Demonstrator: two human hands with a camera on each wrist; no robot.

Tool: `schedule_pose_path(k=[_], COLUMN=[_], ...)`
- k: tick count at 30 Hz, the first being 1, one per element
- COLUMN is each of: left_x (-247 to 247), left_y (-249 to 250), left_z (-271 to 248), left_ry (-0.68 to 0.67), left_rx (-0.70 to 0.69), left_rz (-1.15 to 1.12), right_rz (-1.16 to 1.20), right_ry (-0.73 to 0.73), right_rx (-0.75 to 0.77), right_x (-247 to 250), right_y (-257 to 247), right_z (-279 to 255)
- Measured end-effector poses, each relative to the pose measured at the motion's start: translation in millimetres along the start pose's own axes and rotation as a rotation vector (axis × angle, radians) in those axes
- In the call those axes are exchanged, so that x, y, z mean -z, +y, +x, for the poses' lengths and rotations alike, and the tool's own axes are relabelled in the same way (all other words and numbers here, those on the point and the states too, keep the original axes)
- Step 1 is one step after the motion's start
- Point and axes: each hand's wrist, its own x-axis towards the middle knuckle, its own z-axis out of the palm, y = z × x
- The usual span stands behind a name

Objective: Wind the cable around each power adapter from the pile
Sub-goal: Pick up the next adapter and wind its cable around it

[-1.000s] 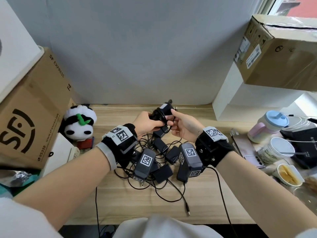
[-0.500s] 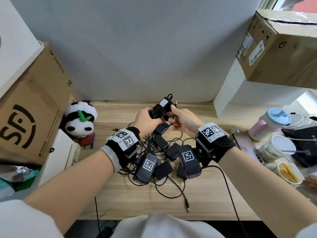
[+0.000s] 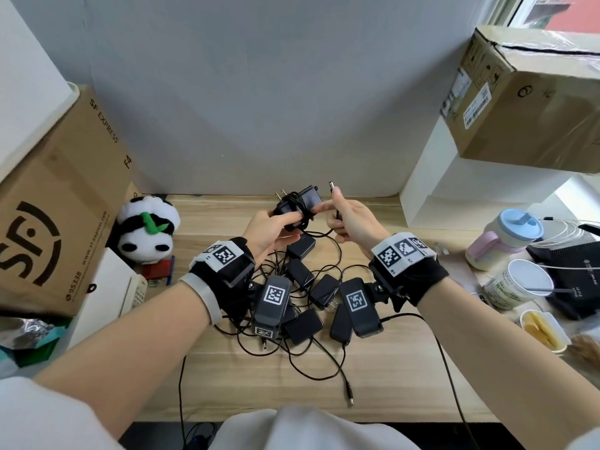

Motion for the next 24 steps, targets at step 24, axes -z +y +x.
schedule_pose_path(k=[24], left_x=[2.3], left_y=[-1.1], left_z=[-11.8], left_ry=[-0.107], left_rx=[0.134], left_rz=[-0.227], right_rz=[-0.266], right_ry=[0.191], right_rx=[0.193], right_x=[10.4], right_y=[16.8], right_z=[0.4])
